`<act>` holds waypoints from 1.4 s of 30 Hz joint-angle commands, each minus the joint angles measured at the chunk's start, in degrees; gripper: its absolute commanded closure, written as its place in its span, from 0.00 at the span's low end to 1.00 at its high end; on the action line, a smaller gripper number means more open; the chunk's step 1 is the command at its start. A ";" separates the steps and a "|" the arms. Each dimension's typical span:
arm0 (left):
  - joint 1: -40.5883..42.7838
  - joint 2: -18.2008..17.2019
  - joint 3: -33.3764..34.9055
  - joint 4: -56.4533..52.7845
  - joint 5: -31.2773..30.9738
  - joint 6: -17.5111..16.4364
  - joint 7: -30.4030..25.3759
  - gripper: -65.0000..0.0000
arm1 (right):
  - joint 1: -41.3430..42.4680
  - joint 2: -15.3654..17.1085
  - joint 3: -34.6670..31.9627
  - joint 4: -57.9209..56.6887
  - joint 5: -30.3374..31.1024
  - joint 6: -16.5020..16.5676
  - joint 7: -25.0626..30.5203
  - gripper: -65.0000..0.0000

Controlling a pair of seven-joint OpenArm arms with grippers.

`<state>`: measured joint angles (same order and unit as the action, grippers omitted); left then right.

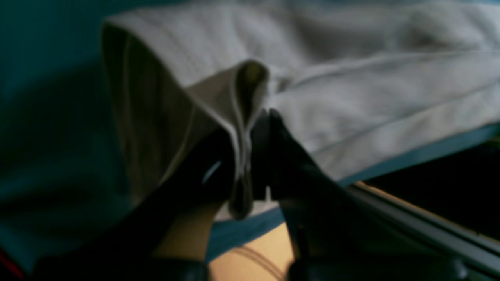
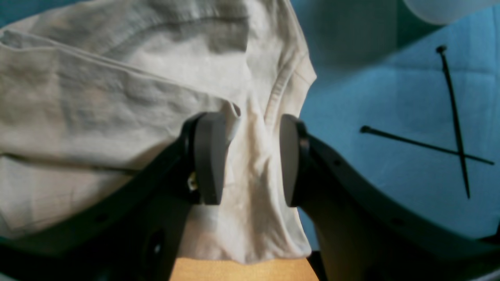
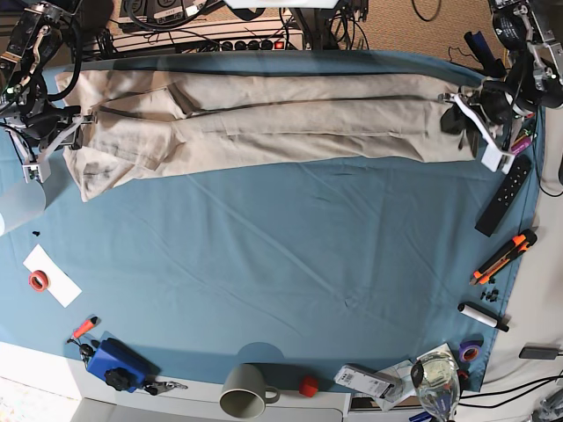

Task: Fold the T-shirt properly
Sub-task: 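Grasp the shirt end with the left gripper and drag it toward the right gripper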

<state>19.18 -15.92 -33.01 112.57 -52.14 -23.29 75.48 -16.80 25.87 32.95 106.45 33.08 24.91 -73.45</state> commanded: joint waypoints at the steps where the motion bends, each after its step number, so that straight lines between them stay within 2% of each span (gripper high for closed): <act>1: -0.09 -0.72 -0.17 1.53 -2.25 -0.68 -0.26 1.00 | 0.46 1.44 0.55 0.70 0.28 -0.24 1.14 0.64; 6: 0.09 0.68 -0.11 3.28 -5.97 -1.99 0.28 1.00 | 0.46 1.42 0.55 0.70 -1.05 -0.24 2.05 0.64; 12: 0.17 4.96 0.74 5.05 -9.42 -3.06 0.76 1.00 | 0.48 1.40 0.55 0.70 -3.41 -0.24 4.09 0.64; 18: 0.00 5.92 11.54 6.97 -9.14 -3.80 0.46 1.00 | 0.46 1.40 0.55 0.70 -5.86 -0.28 5.42 0.64; 23: -0.72 6.10 22.01 6.97 -3.15 -3.54 -2.19 1.00 | 0.46 1.40 0.55 0.70 -6.16 -0.28 6.25 0.64; 28: -2.91 9.20 31.26 6.95 2.49 -3.45 -5.42 1.00 | 0.46 1.29 0.55 0.70 -6.19 -0.28 6.54 0.64; 32: -5.46 12.20 39.54 6.95 12.31 0.68 -8.92 1.00 | 0.46 1.29 0.55 0.70 -7.74 -0.39 6.84 0.64; 35: -6.99 14.23 45.11 6.91 19.82 3.19 -11.04 1.00 | 0.46 1.29 0.55 0.70 -9.81 -2.56 7.69 0.64; 38: -8.00 16.06 49.77 6.12 25.64 4.31 -12.63 1.00 | 0.46 1.29 0.55 0.70 -10.86 -3.10 7.87 0.64; 42: -9.07 18.38 54.03 3.02 29.27 4.46 -13.81 1.00 | 0.46 1.31 0.55 0.70 -10.86 -3.10 7.91 0.64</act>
<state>10.59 1.69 20.82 114.58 -21.67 -18.63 63.31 -16.69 25.85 32.95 106.45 22.39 22.04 -66.74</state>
